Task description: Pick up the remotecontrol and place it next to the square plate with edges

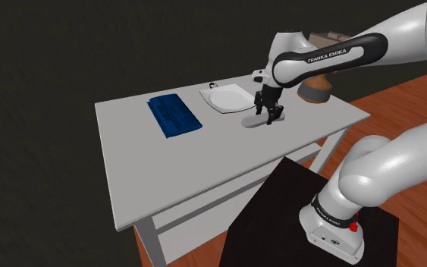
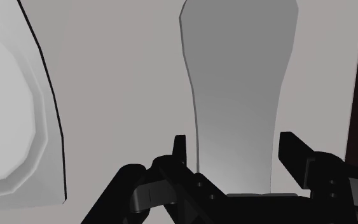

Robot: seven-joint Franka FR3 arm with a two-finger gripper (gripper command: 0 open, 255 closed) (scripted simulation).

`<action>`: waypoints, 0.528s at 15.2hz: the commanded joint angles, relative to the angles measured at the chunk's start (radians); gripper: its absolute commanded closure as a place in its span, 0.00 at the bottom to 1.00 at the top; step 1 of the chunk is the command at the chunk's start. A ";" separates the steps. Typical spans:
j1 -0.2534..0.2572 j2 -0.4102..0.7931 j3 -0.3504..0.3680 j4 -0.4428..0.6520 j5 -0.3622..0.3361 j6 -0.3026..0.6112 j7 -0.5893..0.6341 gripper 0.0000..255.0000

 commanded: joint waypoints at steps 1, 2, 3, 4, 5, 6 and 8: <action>-0.002 0.015 -0.006 -0.021 -0.003 0.037 -0.003 1.00; -0.002 0.023 -0.008 -0.029 -0.004 0.053 -0.003 1.00; -0.002 0.031 -0.010 -0.037 -0.004 0.069 -0.003 1.00; -0.001 0.039 -0.012 -0.045 -0.005 0.085 -0.003 1.00; -0.001 0.048 -0.014 -0.053 -0.005 0.102 -0.003 1.00; -0.001 0.057 -0.016 -0.061 -0.006 0.118 -0.004 1.00; -0.001 0.076 -0.020 -0.075 -0.006 0.152 -0.004 1.00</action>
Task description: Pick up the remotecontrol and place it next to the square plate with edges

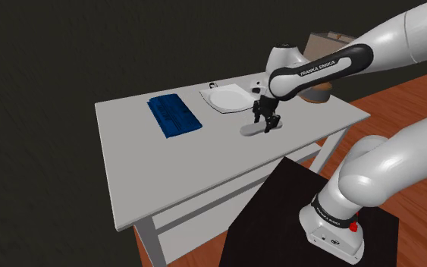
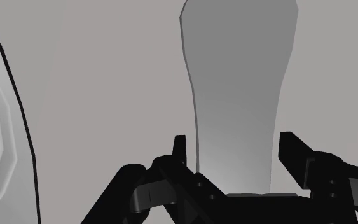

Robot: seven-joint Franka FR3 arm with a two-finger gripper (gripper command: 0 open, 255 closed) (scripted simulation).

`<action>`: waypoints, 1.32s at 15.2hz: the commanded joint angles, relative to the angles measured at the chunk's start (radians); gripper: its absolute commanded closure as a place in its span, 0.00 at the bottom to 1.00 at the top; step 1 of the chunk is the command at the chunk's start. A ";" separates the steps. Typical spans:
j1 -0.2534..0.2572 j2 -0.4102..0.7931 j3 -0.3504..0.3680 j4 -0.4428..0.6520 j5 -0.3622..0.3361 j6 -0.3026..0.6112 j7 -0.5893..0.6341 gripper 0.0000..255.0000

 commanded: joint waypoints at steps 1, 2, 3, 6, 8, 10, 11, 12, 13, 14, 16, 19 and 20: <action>0.000 0.021 -0.005 -0.012 -0.001 0.035 -0.002 1.00; 0.001 0.032 -0.007 -0.019 -0.001 0.052 -0.003 1.00; 0.001 0.043 -0.009 -0.025 0.000 0.069 -0.003 1.00; 0.001 0.050 -0.011 -0.030 0.000 0.080 -0.004 1.00; 0.001 0.050 -0.011 -0.030 0.000 0.080 -0.004 1.00; 0.001 0.050 -0.011 -0.030 0.000 0.080 -0.004 1.00; 0.001 0.050 -0.011 -0.030 0.000 0.080 -0.004 1.00; 0.001 0.050 -0.011 -0.029 0.000 0.080 -0.004 0.00; 0.001 0.050 -0.011 -0.029 0.000 0.080 -0.004 0.00; 0.001 0.050 -0.011 -0.029 0.000 0.080 -0.004 0.00; 0.001 0.050 -0.011 -0.029 0.000 0.080 -0.004 0.00; 0.000 -0.003 0.000 0.003 0.000 -0.005 -0.001 0.00; -0.001 -0.026 0.005 0.021 0.001 -0.046 0.001 0.00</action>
